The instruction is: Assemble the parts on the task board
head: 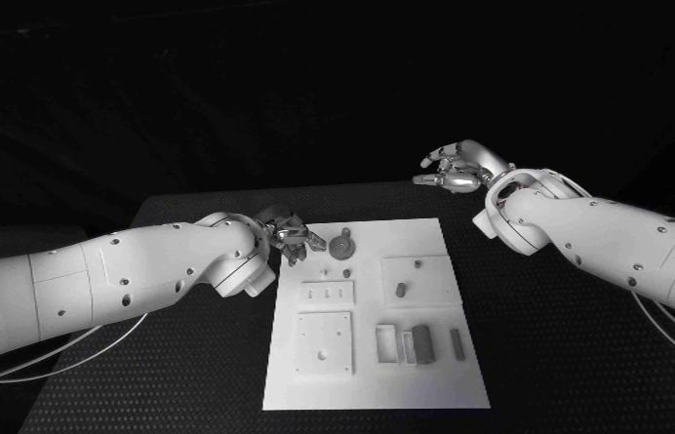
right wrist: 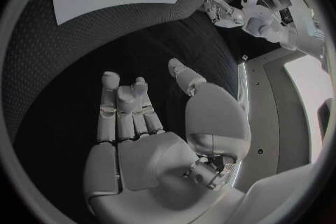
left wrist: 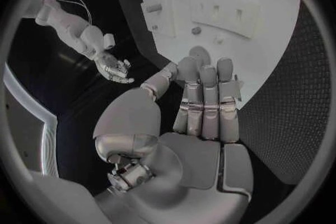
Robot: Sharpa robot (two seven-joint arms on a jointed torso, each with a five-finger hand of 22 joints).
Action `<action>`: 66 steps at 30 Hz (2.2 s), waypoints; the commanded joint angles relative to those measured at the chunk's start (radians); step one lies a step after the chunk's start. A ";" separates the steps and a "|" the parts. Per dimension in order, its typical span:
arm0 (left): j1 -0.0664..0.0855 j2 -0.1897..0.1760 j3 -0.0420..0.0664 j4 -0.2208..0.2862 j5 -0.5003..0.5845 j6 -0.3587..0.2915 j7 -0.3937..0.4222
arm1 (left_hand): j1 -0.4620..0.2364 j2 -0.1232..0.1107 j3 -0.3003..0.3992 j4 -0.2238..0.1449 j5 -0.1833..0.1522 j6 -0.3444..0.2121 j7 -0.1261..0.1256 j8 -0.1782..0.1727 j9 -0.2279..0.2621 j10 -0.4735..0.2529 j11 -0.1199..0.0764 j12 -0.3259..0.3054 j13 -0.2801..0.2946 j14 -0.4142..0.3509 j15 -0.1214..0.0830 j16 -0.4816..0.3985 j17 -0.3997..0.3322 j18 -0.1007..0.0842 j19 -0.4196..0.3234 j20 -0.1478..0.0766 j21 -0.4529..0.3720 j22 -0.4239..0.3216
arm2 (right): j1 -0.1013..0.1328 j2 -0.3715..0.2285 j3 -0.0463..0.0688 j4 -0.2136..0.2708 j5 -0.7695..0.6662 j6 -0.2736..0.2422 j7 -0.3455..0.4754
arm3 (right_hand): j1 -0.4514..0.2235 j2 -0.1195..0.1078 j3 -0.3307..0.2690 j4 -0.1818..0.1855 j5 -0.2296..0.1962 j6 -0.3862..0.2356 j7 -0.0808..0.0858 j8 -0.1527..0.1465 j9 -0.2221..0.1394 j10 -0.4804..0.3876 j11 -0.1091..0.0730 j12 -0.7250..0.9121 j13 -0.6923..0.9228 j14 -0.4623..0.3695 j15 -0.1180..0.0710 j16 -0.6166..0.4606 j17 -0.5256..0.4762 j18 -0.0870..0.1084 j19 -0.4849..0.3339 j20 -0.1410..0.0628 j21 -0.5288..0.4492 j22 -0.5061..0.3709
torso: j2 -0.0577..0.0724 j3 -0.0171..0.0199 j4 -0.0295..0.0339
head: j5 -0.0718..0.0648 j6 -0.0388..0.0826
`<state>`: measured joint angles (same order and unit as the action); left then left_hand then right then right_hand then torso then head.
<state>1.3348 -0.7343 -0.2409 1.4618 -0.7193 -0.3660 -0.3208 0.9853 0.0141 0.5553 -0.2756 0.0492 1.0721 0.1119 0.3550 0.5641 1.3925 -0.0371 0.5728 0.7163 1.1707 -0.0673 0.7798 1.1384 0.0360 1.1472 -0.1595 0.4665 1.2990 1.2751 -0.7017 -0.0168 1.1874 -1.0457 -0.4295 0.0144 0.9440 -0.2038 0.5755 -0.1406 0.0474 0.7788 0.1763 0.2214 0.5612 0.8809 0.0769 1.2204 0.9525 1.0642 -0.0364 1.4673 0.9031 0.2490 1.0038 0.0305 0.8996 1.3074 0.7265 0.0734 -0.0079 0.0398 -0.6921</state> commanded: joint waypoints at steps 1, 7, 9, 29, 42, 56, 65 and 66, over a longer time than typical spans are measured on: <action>-0.007 -0.012 0.000 0.030 -0.087 -0.025 -0.062 | 0.014 -0.015 -0.011 -0.007 0.007 0.064 -0.073 -0.013 0.019 -0.049 -0.034 0.217 0.173 0.013 -0.044 0.145 0.060 0.030 0.056 -0.030 0.079 0.032 | 0.016 0.010 0.002 -0.020 0.032 -0.001 0.036 | -0.003 0.011 -0.008 0.001 0.003 0.001 0.008 0.005 -0.002 -0.006 -0.005 0.006 -0.002 -0.007 0.001 0.006 -0.001 0.013 -0.007 0.001 -0.001 0.019 | 0.000 0.0001 0.0003 | 0.001 -0.013; -0.021 -0.024 0.000 0.074 -0.116 -0.002 -0.120 | 0.016 -0.002 0.001 -0.006 0.004 0.068 -0.075 -0.026 0.019 -0.083 -0.038 0.399 0.300 0.047 -0.092 0.280 0.064 0.036 0.107 -0.071 0.194 0.036 | 0.029 0.019 0.003 -0.042 0.032 0.003 0.034 | -0.001 0.015 -0.011 -0.001 0.003 0.001 0.008 0.005 -0.003 -0.007 -0.005 0.007 -0.004 -0.008 0.001 0.006 -0.002 0.013 -0.008 0.002 -0.001 0.018 | 0.000 0.0006 0.0012 | -0.002 -0.035; -0.028 -0.020 -0.001 0.080 -0.121 0.001 -0.139 | 0.013 -0.001 0.004 -0.007 0.003 0.069 -0.076 -0.029 0.020 -0.082 -0.038 0.417 0.306 0.050 -0.100 0.301 0.057 0.036 0.109 -0.078 0.216 0.035 | 0.029 0.019 0.003 -0.041 0.032 0.005 0.035 | 0.000 0.017 -0.012 -0.003 0.003 0.001 0.008 0.005 -0.003 -0.007 -0.005 0.007 -0.005 -0.008 0.001 0.006 -0.002 0.013 -0.008 0.002 -0.001 0.018 | 0.000 0.0004 0.0026 | -0.003 -0.041; -0.086 0.037 0.000 0.030 -0.122 -0.005 -0.195 | -0.025 0.003 -0.001 0.007 0.000 0.087 -0.082 -0.025 0.029 -0.089 -0.044 0.434 0.294 0.038 -0.108 0.338 0.019 0.032 0.095 -0.090 0.255 0.032 | 0.030 0.032 0.007 -0.052 0.032 0.020 0.032 | -0.003 0.035 -0.022 -0.001 0.003 0.002 0.008 0.006 -0.007 -0.009 -0.005 0.011 -0.010 -0.010 0.001 0.008 -0.004 0.013 -0.011 0.004 -0.002 0.018 | 0.001 -0.0011 0.0001 | -0.019 -0.075; -0.090 0.047 0.000 0.030 -0.171 0.016 -0.199 | -0.083 0.030 0.026 0.019 0.000 0.113 -0.094 -0.010 0.042 -0.088 -0.056 0.438 0.273 0.031 -0.111 0.361 -0.017 0.028 0.085 -0.097 0.266 0.030 | 0.030 0.033 0.007 -0.051 0.032 0.026 0.031 | 0.002 0.041 -0.027 -0.007 0.003 0.004 0.007 0.007 -0.009 -0.010 -0.005 0.013 -0.013 -0.011 0.001 0.009 -0.005 0.013 -0.012 0.004 -0.001 0.018 | 0.000 -0.0012 0.0011 | -0.024 -0.084; -0.095 0.058 0.000 0.026 -0.237 0.046 -0.212 | -0.132 0.047 0.079 0.000 0.001 0.119 -0.098 -0.003 0.054 -0.084 -0.060 0.445 0.253 0.025 -0.111 0.385 -0.050 0.025 0.083 -0.103 0.277 0.030 | 0.030 0.035 0.007 -0.051 0.032 0.034 0.031 | 0.004 0.045 -0.030 -0.010 0.003 0.004 0.007 0.007 -0.010 -0.011 -0.005 0.014 -0.015 -0.012 0.001 0.009 -0.006 0.013 -0.013 0.004 -0.001 0.018 | 0.000 -0.0004 0.0009 | -0.025 -0.089; -0.099 0.065 0.000 0.014 -0.269 0.040 -0.217 | -0.139 0.048 0.088 -0.005 0.001 0.119 -0.098 -0.003 0.055 -0.085 -0.060 0.446 0.247 0.022 -0.111 0.391 -0.059 0.024 0.082 -0.104 0.279 0.029 | 0.030 0.036 0.007 -0.049 0.032 0.034 0.031 | 0.003 0.045 -0.032 -0.011 0.003 0.004 0.007 0.007 -0.011 -0.011 -0.005 0.015 -0.016 -0.012 0.001 0.010 -0.007 0.013 -0.013 0.005 -0.001 0.018 | 0.001 -0.0006 0.0004 | -0.026 -0.088; -0.100 0.067 0.000 0.013 -0.270 0.041 -0.218 | -0.139 0.048 0.089 -0.005 0.001 0.120 -0.098 -0.002 0.056 -0.085 -0.060 0.446 0.247 0.022 -0.111 0.391 -0.059 0.024 0.082 -0.104 0.279 0.029 | 0.030 0.036 0.007 -0.049 0.032 0.034 0.031 | 0.002 0.046 -0.032 -0.011 0.003 0.004 0.007 0.007 -0.011 -0.011 -0.005 0.015 -0.016 -0.012 0.001 0.010 -0.007 0.013 -0.013 0.005 -0.001 0.018 | 0.001 -0.0004 0.0004 | -0.026 -0.088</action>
<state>1.2360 -0.6713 -0.2416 1.4749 -0.9610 -0.3382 -0.5339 0.8448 0.0493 0.6397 -0.2802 0.0473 1.0811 0.0926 0.3493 0.6196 1.3580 -0.0417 1.0137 0.9648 1.1756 -0.1396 1.1648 1.0800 0.0168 1.2094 -0.2239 0.7405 1.3075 1.3040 -0.6665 -0.0105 1.1366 -1.0148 -0.4088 0.0360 0.9441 -0.1670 0.5479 -0.1518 0.0466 0.7829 0.1741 0.2263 0.5516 0.8774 0.0732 1.2315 0.9377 1.0576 -0.0366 1.4706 0.8981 0.2488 1.0001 0.0344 0.8997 1.3074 0.7266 0.0728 -0.0073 0.0143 -0.7799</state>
